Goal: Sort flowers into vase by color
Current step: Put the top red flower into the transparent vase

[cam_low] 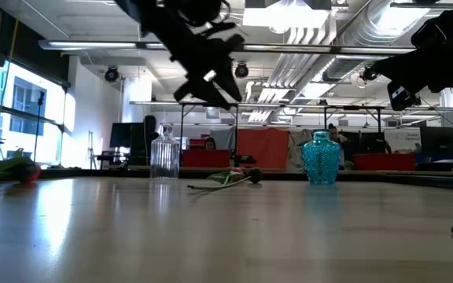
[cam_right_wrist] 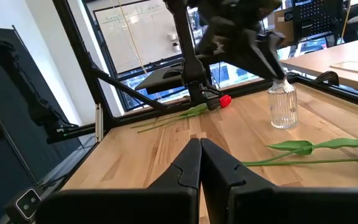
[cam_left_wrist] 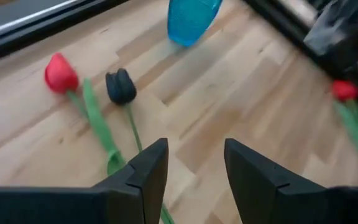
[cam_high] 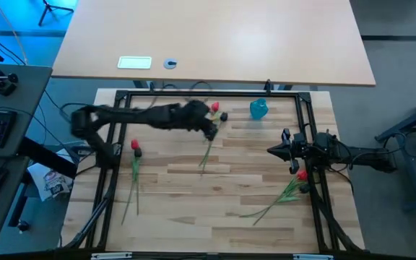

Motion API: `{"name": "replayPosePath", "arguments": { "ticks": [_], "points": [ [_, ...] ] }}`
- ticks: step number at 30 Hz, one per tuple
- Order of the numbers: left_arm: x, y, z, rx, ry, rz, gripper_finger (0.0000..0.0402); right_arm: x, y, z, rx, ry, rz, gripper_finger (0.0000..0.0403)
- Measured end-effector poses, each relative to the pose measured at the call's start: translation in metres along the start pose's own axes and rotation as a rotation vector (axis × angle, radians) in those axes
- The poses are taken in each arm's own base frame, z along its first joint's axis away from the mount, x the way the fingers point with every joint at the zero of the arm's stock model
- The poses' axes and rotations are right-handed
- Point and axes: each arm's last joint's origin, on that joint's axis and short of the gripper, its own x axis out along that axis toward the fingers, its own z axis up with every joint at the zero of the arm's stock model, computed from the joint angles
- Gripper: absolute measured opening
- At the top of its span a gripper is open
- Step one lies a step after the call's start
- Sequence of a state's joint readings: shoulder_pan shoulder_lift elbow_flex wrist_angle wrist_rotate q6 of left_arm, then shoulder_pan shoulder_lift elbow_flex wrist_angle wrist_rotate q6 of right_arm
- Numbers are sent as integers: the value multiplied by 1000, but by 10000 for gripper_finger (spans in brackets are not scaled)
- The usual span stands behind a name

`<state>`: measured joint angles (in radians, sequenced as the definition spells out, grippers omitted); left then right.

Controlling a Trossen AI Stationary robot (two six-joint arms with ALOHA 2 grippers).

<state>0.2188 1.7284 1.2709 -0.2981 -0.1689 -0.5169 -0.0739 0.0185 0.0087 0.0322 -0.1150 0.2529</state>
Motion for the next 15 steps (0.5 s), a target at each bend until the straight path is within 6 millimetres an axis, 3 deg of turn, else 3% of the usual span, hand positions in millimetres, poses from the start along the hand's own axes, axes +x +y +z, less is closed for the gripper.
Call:
{"name": "replayPosePath", "arguments": {
  "ticks": [8, 15],
  "points": [
    [73, 6, -13, -110, 103, 237, 148, 0, 0, 0, 0, 0, 0, 0],
    [100, 20, -13, -73, 158, 249, 148, 0, 0, 0, 0, 0, 0, 0]
  ]
}}
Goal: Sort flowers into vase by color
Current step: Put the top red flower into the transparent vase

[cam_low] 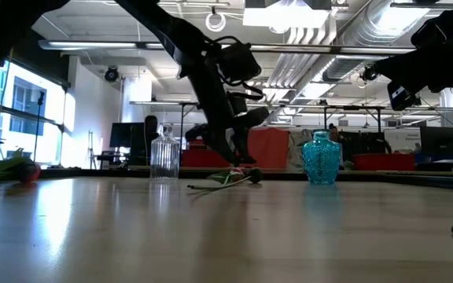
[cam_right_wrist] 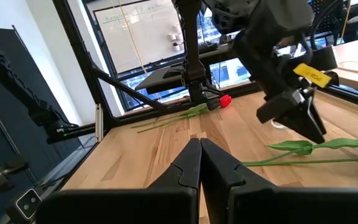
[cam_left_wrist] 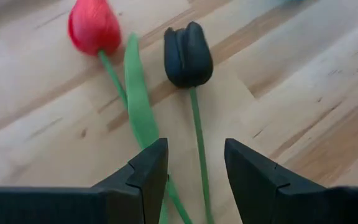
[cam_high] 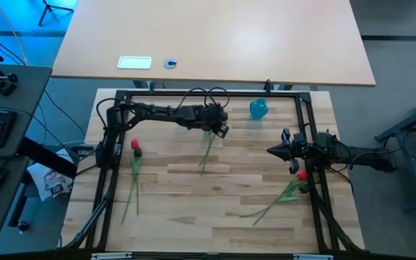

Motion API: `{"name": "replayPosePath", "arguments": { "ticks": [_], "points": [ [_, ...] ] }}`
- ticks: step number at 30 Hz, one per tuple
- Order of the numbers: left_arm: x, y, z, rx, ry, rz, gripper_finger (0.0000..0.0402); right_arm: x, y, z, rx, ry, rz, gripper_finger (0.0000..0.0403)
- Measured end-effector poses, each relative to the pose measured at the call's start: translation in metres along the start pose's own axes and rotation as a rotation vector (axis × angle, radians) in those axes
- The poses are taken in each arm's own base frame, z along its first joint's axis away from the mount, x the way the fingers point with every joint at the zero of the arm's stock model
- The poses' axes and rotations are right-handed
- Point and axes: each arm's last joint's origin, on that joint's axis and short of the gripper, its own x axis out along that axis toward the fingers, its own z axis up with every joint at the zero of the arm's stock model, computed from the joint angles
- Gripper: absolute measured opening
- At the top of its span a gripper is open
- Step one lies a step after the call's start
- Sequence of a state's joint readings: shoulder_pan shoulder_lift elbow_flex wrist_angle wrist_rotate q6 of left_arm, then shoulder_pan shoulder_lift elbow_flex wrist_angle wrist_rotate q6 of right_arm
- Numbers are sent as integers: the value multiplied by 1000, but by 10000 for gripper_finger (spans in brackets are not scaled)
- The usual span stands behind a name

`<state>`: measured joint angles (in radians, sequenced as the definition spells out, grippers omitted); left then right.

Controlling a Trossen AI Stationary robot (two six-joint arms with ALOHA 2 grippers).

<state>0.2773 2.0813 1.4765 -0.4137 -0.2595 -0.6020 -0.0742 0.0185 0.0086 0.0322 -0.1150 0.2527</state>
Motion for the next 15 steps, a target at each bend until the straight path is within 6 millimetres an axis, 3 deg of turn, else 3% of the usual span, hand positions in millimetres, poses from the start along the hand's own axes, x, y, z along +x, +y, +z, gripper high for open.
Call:
{"name": "replayPosePath", "arguments": {
  "ticks": [15],
  "points": [
    [9, 7, -8, -39, 58, 82, 147, 0, 0, 0, 0, 0, 0, 0]
  ]
}}
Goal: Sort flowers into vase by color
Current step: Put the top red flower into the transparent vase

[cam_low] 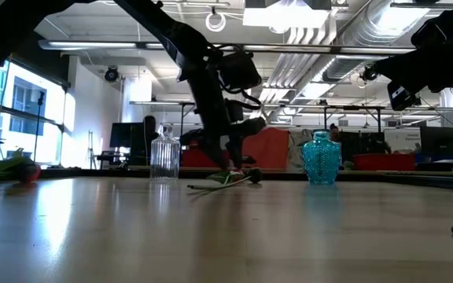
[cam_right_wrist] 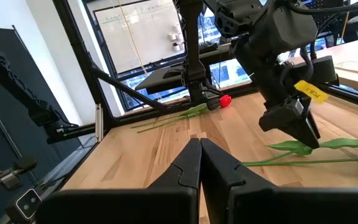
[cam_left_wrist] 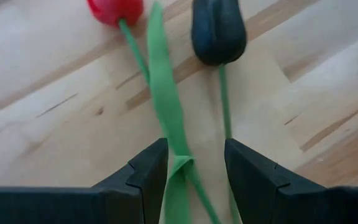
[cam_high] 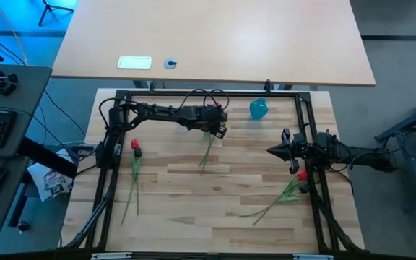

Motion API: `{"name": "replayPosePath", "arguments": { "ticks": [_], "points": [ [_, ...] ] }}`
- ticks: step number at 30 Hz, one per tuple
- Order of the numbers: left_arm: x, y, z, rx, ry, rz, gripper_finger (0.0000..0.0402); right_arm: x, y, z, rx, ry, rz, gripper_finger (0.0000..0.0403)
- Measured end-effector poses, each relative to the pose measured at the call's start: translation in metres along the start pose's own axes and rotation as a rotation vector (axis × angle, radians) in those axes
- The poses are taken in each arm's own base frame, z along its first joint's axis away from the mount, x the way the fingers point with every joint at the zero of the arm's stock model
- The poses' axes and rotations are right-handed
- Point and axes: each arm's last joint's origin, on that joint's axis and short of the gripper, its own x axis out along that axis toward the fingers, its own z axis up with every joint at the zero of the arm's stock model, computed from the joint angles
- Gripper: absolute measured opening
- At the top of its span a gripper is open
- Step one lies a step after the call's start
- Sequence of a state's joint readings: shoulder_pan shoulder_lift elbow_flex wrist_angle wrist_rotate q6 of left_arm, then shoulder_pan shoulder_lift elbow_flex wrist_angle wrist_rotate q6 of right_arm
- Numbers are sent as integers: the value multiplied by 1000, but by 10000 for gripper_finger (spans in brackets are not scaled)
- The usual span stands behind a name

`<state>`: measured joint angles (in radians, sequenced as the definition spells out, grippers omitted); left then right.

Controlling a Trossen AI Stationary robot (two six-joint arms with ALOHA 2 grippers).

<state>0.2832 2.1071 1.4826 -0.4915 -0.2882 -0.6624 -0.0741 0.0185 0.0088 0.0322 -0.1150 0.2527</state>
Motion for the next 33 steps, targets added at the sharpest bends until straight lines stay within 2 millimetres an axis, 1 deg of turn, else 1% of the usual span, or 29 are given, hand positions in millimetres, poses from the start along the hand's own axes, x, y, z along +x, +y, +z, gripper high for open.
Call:
{"name": "replayPosePath", "arguments": {
  "ticks": [7, 11, 14, 21, 23, 24, 26, 28, 29, 31, 33],
  "points": [
    [2, -2, -4, -16, 13, -1, 147, 0, 0, 0, 0, 0, 0, 0],
    [15, -3, -9, -35, 36, 4, 147, 0, 0, 0, 0, 0, 0, 0],
    [20, -2, -10, -54, 41, 1, 147, 0, 0, 0, 0, 0, 0, 0],
    [20, -2, -8, -63, 34, -2, 145, 0, 0, 0, 0, 0, 0, 0],
    [21, -1, -7, -68, 30, -6, 132, 0, 0, 0, 0, 0, 0, 0],
    [21, 0, -6, -63, 36, -10, 120, 0, 0, 0, 0, 0, 0, 0],
    [22, 2, -5, -33, 55, -31, 82, 0, 0, 0, 0, 0, 0, 0],
    [22, 4, -4, -9, 74, -47, 29, 0, 0, 0, 0, 0, 0, 0],
    [20, 5, -3, -6, 79, -54, 16, 0, 0, 0, 0, 0, 0, 0],
    [15, 6, 1, -5, 77, -71, 13, 0, 0, 0, 0, 0, 0, 0],
    [4, 7, 6, -7, 57, -81, 8, 0, 0, 0, 0, 0, 0, 0]
  ]
}}
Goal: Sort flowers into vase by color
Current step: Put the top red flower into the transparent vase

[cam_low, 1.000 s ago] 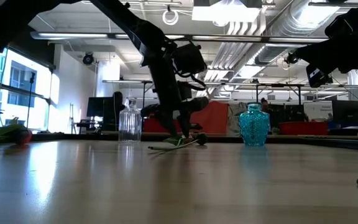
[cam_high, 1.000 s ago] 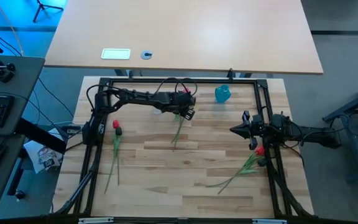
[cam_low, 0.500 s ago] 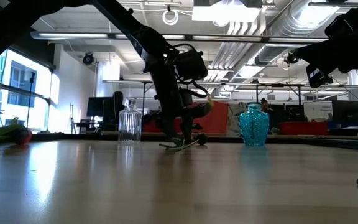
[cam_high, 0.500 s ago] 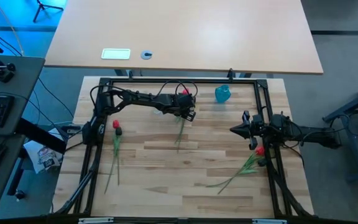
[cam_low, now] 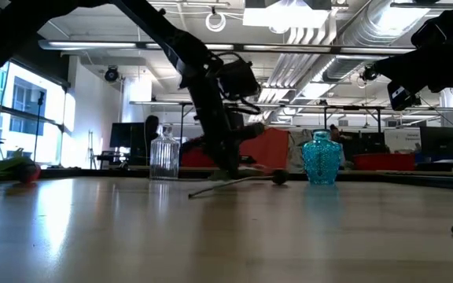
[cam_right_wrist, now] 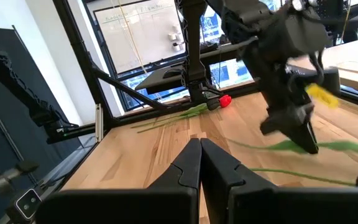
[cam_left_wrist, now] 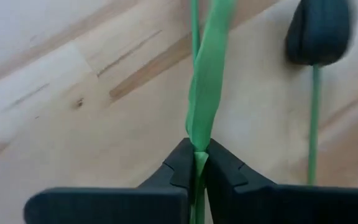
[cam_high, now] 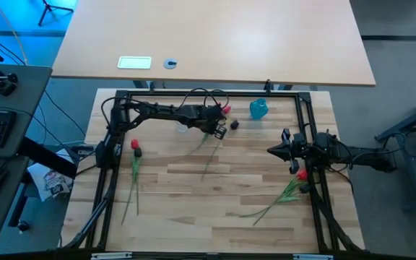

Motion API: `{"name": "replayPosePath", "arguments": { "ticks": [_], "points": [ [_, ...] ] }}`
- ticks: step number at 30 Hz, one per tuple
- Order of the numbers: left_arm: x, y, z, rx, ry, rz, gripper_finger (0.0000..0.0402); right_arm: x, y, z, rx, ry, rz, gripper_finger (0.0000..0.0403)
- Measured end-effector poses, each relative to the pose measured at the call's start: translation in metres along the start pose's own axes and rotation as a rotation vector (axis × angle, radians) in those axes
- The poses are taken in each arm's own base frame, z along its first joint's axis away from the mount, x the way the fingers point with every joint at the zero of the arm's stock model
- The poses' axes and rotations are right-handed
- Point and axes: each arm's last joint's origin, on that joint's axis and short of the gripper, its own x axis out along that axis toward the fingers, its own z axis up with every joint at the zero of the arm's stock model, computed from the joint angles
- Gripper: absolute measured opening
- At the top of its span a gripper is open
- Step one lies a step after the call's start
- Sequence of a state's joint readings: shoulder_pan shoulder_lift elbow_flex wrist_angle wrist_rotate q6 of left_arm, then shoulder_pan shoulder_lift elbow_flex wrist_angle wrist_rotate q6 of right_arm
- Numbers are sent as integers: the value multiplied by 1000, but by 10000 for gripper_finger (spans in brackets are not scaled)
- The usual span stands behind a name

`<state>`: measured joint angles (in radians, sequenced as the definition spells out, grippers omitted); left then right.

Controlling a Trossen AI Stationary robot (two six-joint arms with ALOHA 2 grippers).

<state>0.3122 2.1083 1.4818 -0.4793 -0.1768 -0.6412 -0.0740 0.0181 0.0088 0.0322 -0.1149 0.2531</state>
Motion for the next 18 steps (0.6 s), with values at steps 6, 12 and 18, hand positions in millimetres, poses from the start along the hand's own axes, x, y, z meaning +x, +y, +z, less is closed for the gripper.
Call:
{"name": "replayPosePath", "arguments": {
  "ticks": [6, 12, 18],
  "points": [
    [-68, -1, 25, 13, -238, 13, 3, 0, 0, 0, 0, 0, 0, 0],
    [-170, 4, 55, 84, -638, -46, 1, 0, 0, 0, 0, 1, 0, 0],
    [-245, 25, 41, 136, -1086, -151, 1, 0, 0, 0, 0, 0, 0, 0]
  ]
}}
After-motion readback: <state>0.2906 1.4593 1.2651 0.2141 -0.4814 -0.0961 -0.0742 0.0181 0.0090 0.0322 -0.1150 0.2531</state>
